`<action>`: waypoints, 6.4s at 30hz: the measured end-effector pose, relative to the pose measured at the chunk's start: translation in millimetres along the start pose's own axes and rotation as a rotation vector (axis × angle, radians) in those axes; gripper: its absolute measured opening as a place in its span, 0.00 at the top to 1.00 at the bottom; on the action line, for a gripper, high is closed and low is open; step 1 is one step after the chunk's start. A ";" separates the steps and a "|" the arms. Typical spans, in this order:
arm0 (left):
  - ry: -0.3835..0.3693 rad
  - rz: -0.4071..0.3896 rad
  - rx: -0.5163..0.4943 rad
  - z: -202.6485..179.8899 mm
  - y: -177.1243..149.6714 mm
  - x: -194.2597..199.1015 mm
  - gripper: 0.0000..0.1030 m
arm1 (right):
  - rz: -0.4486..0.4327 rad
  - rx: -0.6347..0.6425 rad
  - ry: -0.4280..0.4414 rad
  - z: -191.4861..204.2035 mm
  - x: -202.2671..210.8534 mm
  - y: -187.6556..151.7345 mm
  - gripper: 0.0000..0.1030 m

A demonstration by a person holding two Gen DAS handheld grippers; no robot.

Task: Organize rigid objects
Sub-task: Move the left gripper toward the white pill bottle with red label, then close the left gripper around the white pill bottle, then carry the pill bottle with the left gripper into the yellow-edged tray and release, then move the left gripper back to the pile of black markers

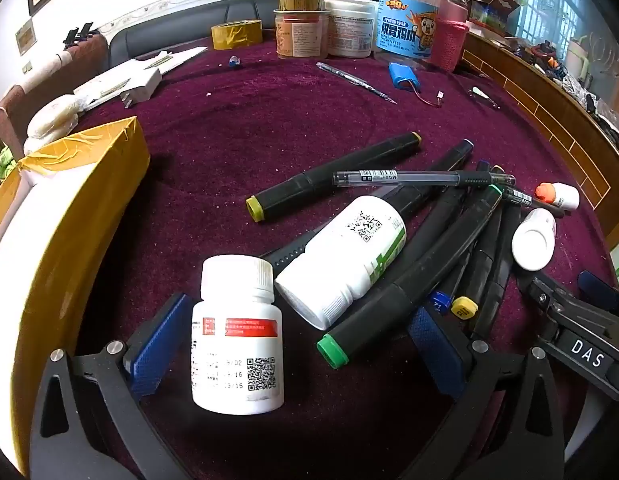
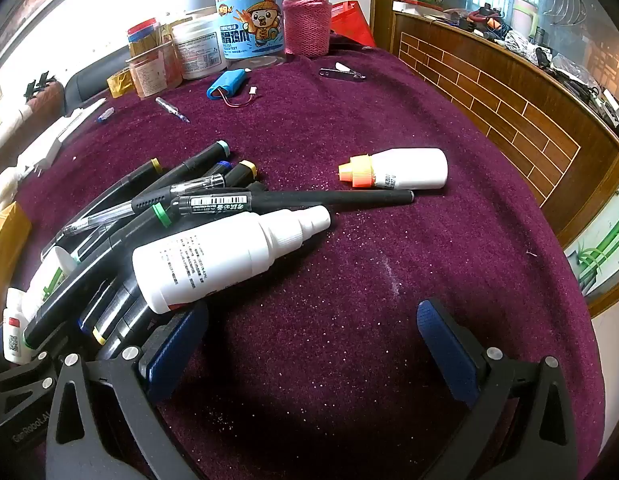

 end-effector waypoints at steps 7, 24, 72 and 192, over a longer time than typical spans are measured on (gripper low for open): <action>-0.009 0.004 0.007 -0.4 -0.2 -0.2 0.00 | 0.000 -0.001 0.001 -0.1 0.0 -0.1 0.01; 0.000 0.002 0.009 -1.4 0.2 -0.1 0.00 | 0.006 0.008 0.036 -1.9 0.4 0.3 0.01; -0.142 -0.037 -0.077 17.9 38.1 33.3 0.15 | -0.273 -0.144 0.213 -33.2 36.3 26.5 0.20; -0.390 -0.065 0.175 118.9 79.2 75.3 0.38 | -0.381 0.014 0.183 62.0 104.4 71.5 0.01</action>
Point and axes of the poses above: each gripper's, at about its wrist camera, not at the fingertips, and x roughly against the way its jaws point, z to its left, y to its top, the point moved 7 cm from there along -x, roughly the way its jaws point, and after that the axes turned 6 degrees about x, right-handed, at the moved point
